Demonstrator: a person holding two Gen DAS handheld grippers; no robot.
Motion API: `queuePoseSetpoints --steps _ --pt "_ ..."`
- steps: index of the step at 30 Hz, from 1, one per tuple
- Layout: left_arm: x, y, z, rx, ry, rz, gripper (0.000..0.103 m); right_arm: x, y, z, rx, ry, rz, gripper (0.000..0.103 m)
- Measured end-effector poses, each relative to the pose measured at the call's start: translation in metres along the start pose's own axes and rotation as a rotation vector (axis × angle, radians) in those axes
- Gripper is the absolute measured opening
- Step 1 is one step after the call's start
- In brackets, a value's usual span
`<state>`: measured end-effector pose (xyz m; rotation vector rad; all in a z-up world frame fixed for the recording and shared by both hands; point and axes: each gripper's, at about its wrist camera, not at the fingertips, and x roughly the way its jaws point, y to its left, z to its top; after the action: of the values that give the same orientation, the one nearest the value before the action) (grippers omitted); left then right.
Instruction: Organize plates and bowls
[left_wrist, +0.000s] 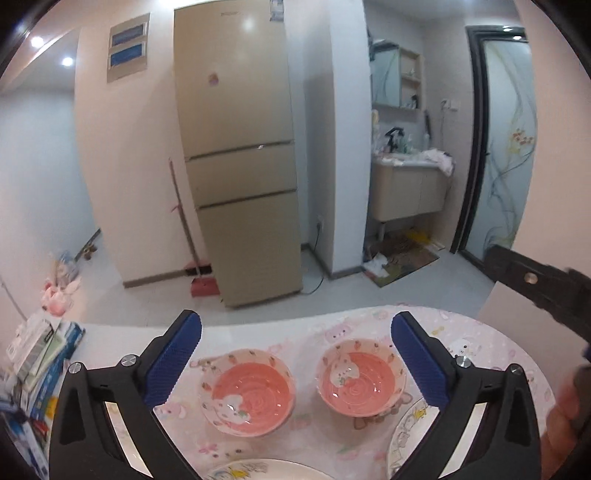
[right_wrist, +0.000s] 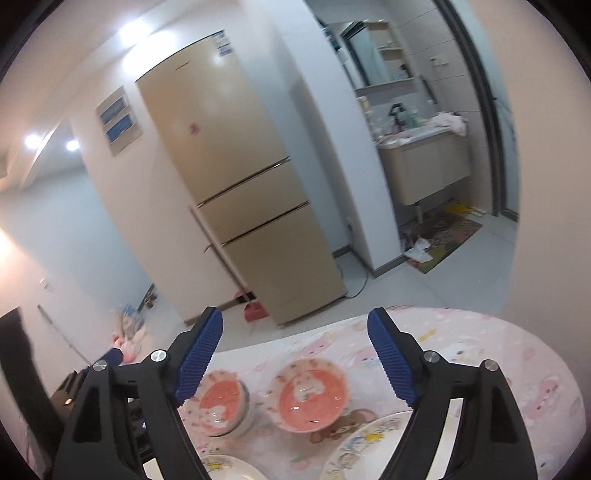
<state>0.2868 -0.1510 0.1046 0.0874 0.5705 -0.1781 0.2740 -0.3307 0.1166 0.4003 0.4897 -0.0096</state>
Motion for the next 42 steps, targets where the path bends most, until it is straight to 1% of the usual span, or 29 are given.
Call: queuePoseSetpoints --steps 2,3,4,5,7,8,10,11,12,14,16,18,20,22,24,25,26,28,30,31,32,33,34,35,37,39,42 --pt "0.014 -0.013 0.002 -0.023 0.048 -0.057 0.103 0.000 -0.012 0.000 0.009 -0.006 -0.038 0.083" --pt "0.024 -0.018 0.001 -0.033 0.097 -0.083 0.103 0.002 -0.018 0.001 0.014 0.005 -0.051 0.083" --pt "0.035 -0.022 -0.001 -0.064 0.144 -0.094 0.103 0.009 -0.026 0.001 0.029 0.029 -0.060 0.083" --pt "0.045 -0.023 -0.005 -0.096 0.170 -0.103 0.103 0.014 -0.032 0.001 0.047 0.046 -0.063 0.083" --pt "0.059 -0.024 -0.014 -0.121 0.197 -0.133 0.103 0.026 -0.045 0.000 0.083 0.083 -0.067 0.083" --pt "0.066 -0.024 -0.021 -0.116 0.211 -0.136 0.103 0.035 -0.052 -0.002 0.097 0.111 -0.073 0.083" --pt "0.082 -0.023 -0.032 -0.093 0.249 -0.092 0.100 0.051 -0.060 -0.010 0.112 0.160 -0.074 0.083" --pt "0.086 -0.024 -0.033 -0.093 0.263 -0.070 0.095 0.062 -0.065 -0.014 0.124 0.192 -0.065 0.083" --pt "0.090 -0.022 -0.036 -0.105 0.278 -0.059 0.092 0.071 -0.067 -0.017 0.135 0.218 -0.060 0.083" --pt "0.097 -0.015 -0.043 -0.143 0.309 -0.094 0.090 0.090 -0.073 -0.028 0.166 0.281 -0.037 0.083" --pt "0.104 -0.012 -0.051 -0.159 0.346 -0.122 0.082 0.106 -0.078 -0.039 0.202 0.347 -0.001 0.083" --pt "0.111 -0.013 -0.057 -0.166 0.377 -0.114 0.071 0.120 -0.080 -0.051 0.232 0.398 0.026 0.083" --pt "0.117 -0.015 -0.061 -0.170 0.407 -0.117 0.067 0.132 -0.076 -0.061 0.244 0.437 0.049 0.083" --pt "0.120 -0.013 -0.066 -0.168 0.423 -0.115 0.064 0.140 -0.072 -0.070 0.231 0.468 0.045 0.082" --pt "0.123 -0.010 -0.068 -0.167 0.435 -0.107 0.054 0.146 -0.069 -0.077 0.206 0.488 0.029 0.080" --pt "0.125 -0.009 -0.070 -0.171 0.445 -0.112 0.052 0.150 -0.069 -0.080 0.204 0.498 0.019 0.080" --pt "0.126 -0.008 -0.070 -0.176 0.455 -0.119 0.048 0.152 -0.072 -0.082 0.210 0.500 0.016 0.078" --pt "0.131 -0.006 -0.074 -0.196 0.484 -0.155 0.046 0.158 -0.075 -0.086 0.219 0.512 0.011 0.074" --pt "0.136 -0.004 -0.076 -0.203 0.503 -0.164 0.045 0.166 -0.078 -0.090 0.220 0.528 0.008 0.068" --pt "0.138 -0.004 -0.078 -0.200 0.508 -0.159 0.043 0.169 -0.079 -0.092 0.221 0.534 0.008 0.063" --pt "0.139 -0.004 -0.079 -0.198 0.514 -0.157 0.036 0.172 -0.079 -0.094 0.224 0.542 0.012 0.058" --pt "0.141 -0.003 -0.079 -0.194 0.518 -0.153 0.034 0.175 -0.080 -0.097 0.234 0.555 0.021 0.057" --pt "0.142 -0.003 -0.080 -0.188 0.521 -0.145 0.033 0.178 -0.082 -0.100 0.251 0.565 0.030 0.055" --pt "0.142 -0.003 -0.081 -0.187 0.520 -0.145 0.032 0.181 -0.083 -0.103 0.263 0.571 0.032 0.049" --pt "0.143 -0.001 -0.081 -0.193 0.516 -0.152 0.031 0.186 -0.084 -0.108 0.271 0.586 0.030 0.045" --pt "0.143 -0.001 -0.080 -0.195 0.512 -0.154 0.029 0.191 -0.085 -0.113 0.270 0.599 0.036 0.038" --pt "0.143 0.000 -0.081 -0.190 0.510 -0.151 0.029 0.194 -0.087 -0.118 0.294 0.605 0.043 0.033"
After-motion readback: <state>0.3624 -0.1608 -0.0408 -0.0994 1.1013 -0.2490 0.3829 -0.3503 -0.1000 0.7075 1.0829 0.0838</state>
